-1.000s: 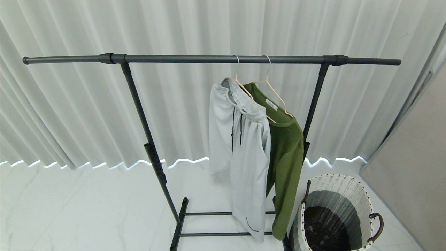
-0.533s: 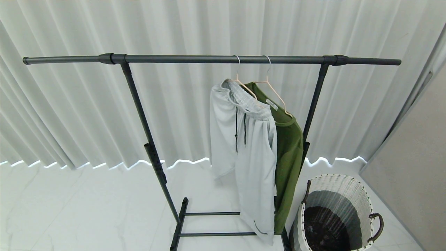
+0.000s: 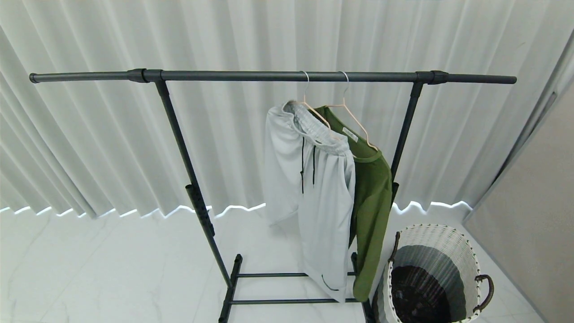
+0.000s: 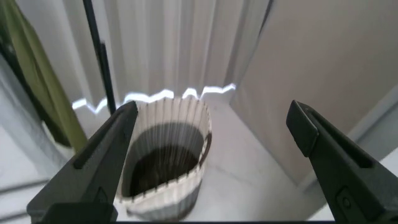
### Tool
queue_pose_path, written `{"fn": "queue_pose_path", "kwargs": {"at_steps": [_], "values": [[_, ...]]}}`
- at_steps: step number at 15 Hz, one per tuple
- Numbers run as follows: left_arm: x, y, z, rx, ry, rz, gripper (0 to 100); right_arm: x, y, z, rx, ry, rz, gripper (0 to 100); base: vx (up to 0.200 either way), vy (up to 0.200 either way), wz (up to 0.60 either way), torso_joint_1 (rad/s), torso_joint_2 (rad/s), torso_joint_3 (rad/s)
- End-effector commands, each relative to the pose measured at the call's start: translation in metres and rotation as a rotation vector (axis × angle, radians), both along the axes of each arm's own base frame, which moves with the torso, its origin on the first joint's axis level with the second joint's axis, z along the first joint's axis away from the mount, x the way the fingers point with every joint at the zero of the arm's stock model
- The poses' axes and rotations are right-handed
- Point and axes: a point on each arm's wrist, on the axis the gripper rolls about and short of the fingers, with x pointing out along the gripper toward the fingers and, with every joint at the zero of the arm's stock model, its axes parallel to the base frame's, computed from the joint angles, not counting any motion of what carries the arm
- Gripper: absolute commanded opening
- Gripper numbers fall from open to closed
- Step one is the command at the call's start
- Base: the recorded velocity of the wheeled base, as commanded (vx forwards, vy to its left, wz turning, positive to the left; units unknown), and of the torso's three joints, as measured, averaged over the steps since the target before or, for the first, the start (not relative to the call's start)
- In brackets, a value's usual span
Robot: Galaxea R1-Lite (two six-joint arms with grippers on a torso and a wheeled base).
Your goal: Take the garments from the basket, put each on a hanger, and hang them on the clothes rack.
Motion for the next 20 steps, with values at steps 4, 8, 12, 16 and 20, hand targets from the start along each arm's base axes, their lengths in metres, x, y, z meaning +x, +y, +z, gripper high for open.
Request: {"fn": "queue_pose_path", "kwargs": {"at_steps": [4, 8, 12, 16, 20], "values": [[-0.001, -0.004, -0.002, -0.020, 0.046, -0.157, 100, 0.001, 0.001, -0.002, -0.011, 0.016, 0.052, 100, 0.000, 0.000, 0.00, 0.000, 0.00, 0.000], [-0.001, -0.004, -0.002, -0.025, 0.049, -0.181, 100, 0.001, 0.002, -0.002, -0.011, 0.020, 0.094, 100, 0.000, 0.000, 0.00, 0.000, 0.00, 0.000], [-0.003, -0.001, -0.002, -0.022, 0.052, -0.378, 100, 0.001, 0.002, -0.002, -0.005, 0.020, 0.113, 100, 0.000, 0.000, 0.00, 0.000, 0.00, 0.000], [-0.001, 0.007, -0.002, -0.024, 0.050, -0.018, 100, 0.001, 0.002, -0.002, 0.017, 0.014, 0.109, 100, 0.000, 0.000, 0.00, 0.000, 0.00, 0.000], [-0.001, 0.012, -0.003, -0.132, 0.042, 0.186, 100, 0.005, 0.003, -0.002, 0.014, 0.072, 0.095, 100, 0.000, 0.000, 0.00, 0.000, 0.00, 0.000]]}}
